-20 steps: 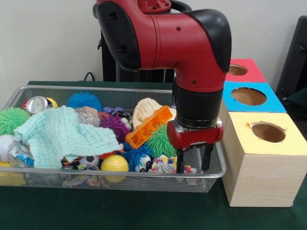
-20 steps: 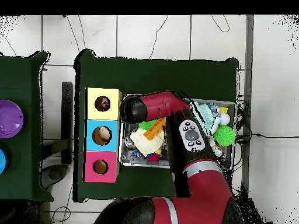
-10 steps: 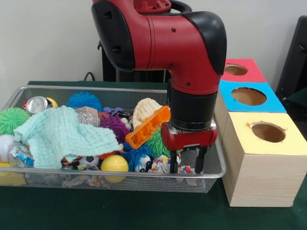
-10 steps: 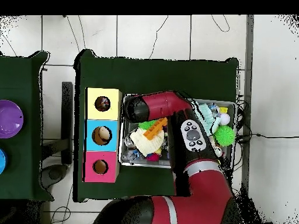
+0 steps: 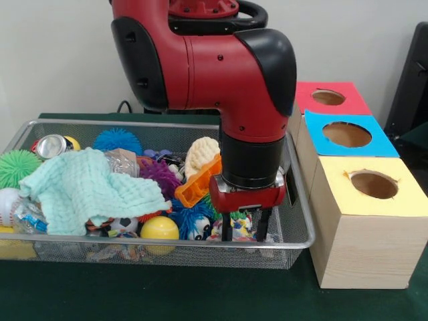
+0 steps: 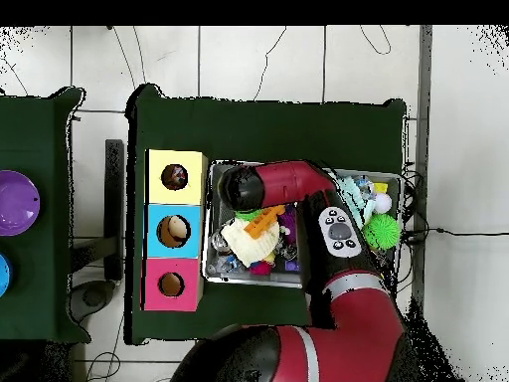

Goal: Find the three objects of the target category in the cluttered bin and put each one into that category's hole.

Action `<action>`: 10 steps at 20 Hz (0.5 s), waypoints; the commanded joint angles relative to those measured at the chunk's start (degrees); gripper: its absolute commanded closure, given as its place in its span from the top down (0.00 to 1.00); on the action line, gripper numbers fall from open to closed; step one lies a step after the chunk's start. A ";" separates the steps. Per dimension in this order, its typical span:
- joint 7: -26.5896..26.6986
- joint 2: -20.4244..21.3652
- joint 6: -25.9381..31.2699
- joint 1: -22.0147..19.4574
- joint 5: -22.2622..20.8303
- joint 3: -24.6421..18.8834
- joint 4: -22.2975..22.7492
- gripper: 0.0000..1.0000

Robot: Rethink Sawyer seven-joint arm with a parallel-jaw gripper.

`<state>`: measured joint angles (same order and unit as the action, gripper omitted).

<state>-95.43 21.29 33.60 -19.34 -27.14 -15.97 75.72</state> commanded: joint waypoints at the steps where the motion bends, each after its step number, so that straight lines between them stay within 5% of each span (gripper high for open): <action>1: 3.69 -1.07 7.70 -2.39 0.94 -1.74 2.81 1.00; 10: 6.40 -2.47 11.44 -3.83 2.03 -4.22 2.58 1.00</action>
<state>-95.43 21.15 36.53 -21.68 -26.51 -16.31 76.43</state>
